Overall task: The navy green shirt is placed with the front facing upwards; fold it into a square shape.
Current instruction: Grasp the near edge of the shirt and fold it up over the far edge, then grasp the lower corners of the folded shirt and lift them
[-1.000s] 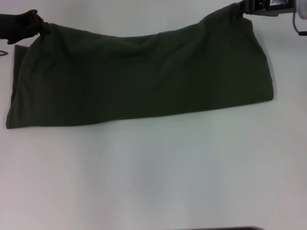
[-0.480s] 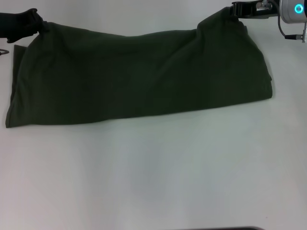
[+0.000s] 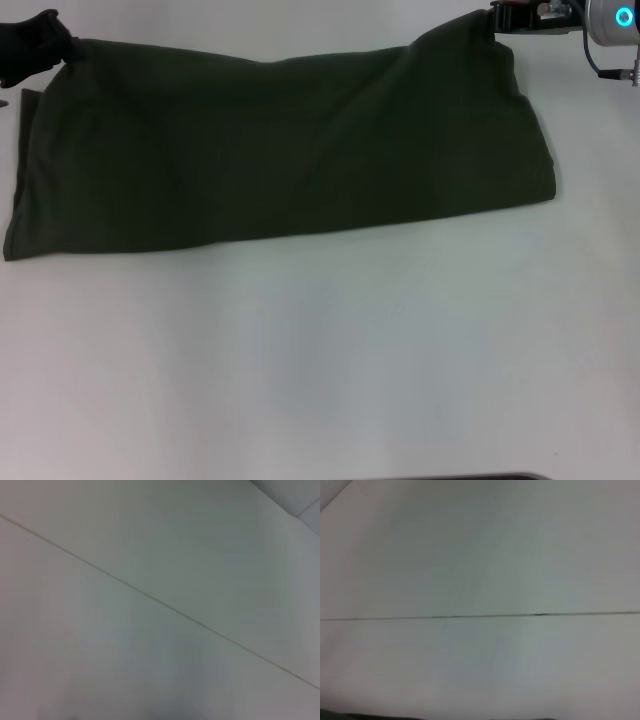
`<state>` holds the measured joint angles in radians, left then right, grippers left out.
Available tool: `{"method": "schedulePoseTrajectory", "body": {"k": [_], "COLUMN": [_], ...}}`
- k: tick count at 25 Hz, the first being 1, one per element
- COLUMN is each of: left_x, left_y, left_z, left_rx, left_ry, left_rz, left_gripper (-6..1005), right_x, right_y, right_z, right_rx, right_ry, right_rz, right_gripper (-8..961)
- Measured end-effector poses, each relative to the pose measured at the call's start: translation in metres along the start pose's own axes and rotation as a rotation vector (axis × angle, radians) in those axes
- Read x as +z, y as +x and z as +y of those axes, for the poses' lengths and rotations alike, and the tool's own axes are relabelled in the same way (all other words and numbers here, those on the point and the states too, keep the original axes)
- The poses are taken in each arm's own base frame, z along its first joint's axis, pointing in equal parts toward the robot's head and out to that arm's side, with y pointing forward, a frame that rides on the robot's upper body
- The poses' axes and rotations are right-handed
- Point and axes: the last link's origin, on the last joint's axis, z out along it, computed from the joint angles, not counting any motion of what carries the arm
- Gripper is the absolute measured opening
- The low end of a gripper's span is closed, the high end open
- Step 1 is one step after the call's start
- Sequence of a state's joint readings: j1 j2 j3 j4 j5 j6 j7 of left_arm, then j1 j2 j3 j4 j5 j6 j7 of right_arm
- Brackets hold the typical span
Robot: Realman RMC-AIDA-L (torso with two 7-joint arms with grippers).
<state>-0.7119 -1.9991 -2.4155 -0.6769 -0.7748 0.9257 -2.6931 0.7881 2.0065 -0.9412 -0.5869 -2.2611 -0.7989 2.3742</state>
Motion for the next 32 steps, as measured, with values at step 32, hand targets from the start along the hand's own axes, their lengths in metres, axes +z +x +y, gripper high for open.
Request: {"method": "schedulePoseTrajectory", "body": {"k": [32], "left_x": [-0.022], "left_y": [0.013], "left_z": [-0.02], "left_rx": [-0.016], "left_ry": [0.015], "left_rz": [0.026], "left_gripper": [430], "right_x": [-0.02], "right_y": [-0.026], "right_z": [-0.014], "right_rx": [0.007], "right_ry": [0.045], "right_rz": [0.091], "right_gripper": [433]}}
